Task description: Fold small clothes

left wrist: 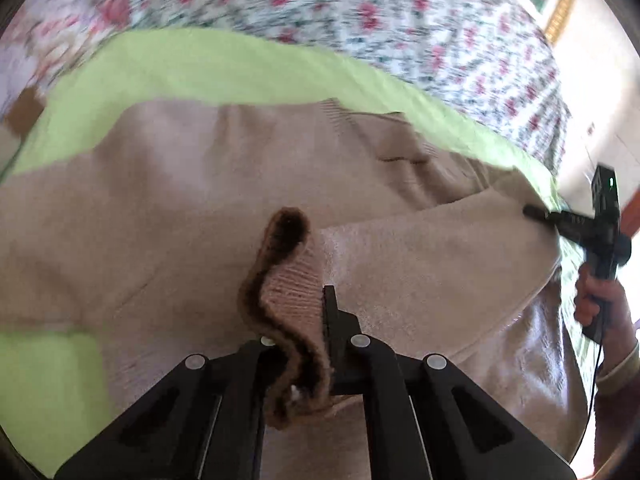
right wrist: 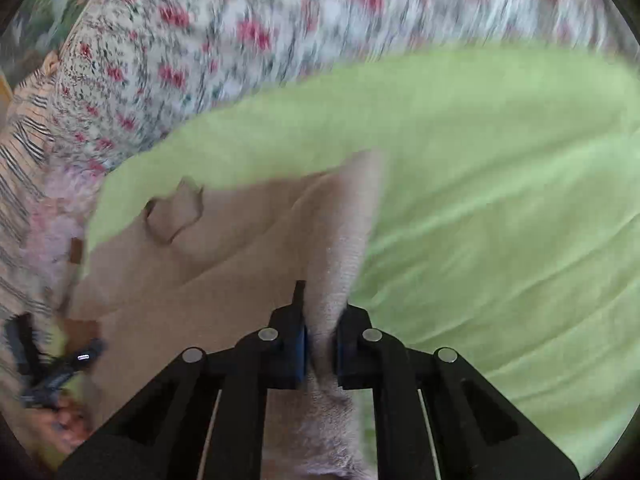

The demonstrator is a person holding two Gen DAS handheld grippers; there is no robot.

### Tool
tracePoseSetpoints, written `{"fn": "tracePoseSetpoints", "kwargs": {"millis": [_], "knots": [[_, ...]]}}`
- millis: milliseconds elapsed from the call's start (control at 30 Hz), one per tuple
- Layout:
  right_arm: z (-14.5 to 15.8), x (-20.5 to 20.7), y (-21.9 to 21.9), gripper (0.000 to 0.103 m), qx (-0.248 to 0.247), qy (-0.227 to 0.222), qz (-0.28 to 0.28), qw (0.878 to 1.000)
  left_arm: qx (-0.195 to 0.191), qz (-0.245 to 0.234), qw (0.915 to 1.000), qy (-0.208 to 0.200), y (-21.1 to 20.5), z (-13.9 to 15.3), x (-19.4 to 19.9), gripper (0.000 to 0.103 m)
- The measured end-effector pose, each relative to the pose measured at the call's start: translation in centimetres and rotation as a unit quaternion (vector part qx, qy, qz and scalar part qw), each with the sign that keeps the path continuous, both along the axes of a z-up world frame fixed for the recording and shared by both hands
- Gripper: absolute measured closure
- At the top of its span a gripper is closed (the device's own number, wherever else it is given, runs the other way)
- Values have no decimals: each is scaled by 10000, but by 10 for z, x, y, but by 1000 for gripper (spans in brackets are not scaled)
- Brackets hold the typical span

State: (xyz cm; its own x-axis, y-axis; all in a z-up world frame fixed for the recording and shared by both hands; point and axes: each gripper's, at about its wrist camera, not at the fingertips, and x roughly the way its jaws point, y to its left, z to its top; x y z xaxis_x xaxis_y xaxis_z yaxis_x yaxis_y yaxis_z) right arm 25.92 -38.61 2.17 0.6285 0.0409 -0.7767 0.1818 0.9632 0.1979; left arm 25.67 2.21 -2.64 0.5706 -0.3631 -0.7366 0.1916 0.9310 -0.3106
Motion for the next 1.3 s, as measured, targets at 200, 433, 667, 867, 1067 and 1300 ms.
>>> {"fn": "tracePoseSetpoints", "kwargs": {"millis": [200,433,667,867,1067,1300], "knots": [[-44,15,-13,90,-301,776,-256,9962,100,-3,9998,179,-11,-15,11,98],[4,-41,41,73,-263,-50,68,9996,63,50,9999,124,8,-13,-5,87],[-24,-68,25,73,396,472,-329,9976,232,316,9991,128,37,-7,-28,86],[3,-102,64,57,1197,-63,385,9920,478,808,9955,-133,92,24,-40,51],[-4,-115,114,53,1560,-78,950,9831,1005,1703,9792,-462,177,68,-10,29],[-30,-115,141,52,1716,300,1064,9789,1227,2213,9674,1,261,61,60,18]]}}
